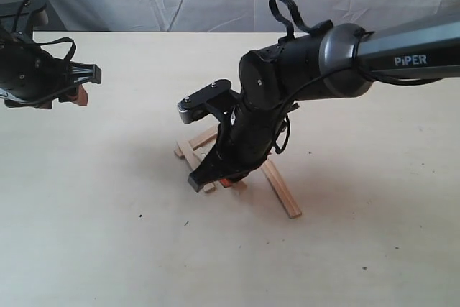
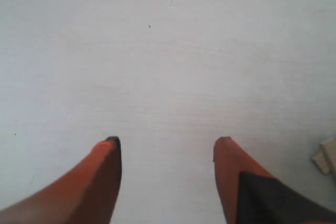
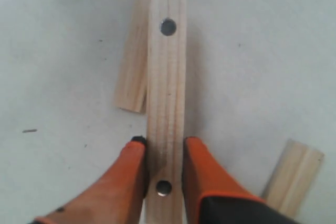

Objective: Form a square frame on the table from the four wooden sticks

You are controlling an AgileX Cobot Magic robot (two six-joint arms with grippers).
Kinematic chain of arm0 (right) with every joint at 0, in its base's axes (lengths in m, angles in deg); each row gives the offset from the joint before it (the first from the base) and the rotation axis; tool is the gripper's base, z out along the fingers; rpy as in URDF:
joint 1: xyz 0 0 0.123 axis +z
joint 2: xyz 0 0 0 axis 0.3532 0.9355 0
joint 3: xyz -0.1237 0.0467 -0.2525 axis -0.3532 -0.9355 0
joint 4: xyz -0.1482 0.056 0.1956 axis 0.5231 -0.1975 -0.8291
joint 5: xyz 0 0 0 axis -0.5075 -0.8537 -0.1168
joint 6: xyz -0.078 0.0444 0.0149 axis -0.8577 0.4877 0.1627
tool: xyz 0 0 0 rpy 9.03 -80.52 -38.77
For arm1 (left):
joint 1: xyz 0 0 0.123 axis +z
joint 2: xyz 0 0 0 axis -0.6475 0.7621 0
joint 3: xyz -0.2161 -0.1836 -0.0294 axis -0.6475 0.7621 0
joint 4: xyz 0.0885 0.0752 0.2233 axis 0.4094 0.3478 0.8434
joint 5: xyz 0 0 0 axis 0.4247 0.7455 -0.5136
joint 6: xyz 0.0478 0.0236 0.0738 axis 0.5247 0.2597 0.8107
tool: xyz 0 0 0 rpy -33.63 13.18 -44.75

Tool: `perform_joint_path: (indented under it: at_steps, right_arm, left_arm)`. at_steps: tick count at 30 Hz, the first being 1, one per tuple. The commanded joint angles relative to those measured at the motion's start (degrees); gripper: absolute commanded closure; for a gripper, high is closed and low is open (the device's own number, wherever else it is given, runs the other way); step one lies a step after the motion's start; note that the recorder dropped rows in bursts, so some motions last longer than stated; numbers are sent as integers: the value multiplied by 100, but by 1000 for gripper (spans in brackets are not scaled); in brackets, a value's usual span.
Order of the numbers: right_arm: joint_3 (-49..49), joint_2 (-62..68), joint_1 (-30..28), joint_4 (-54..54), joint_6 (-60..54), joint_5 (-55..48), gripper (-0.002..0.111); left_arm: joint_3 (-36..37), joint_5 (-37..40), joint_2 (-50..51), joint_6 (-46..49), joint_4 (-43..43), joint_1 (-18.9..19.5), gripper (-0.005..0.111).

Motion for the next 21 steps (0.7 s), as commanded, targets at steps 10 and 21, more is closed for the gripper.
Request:
perform_joint_path:
  at_steps: [10,21]
  right_arm:
    - [19,-9,5,66,-42,-65,69]
    - [19,-272,-389,33,390,11,69]
  left_arm:
    - [19,5,-46,-2,-57,-3,54]
    - [19,14,-46,-2,-57,-55,54]
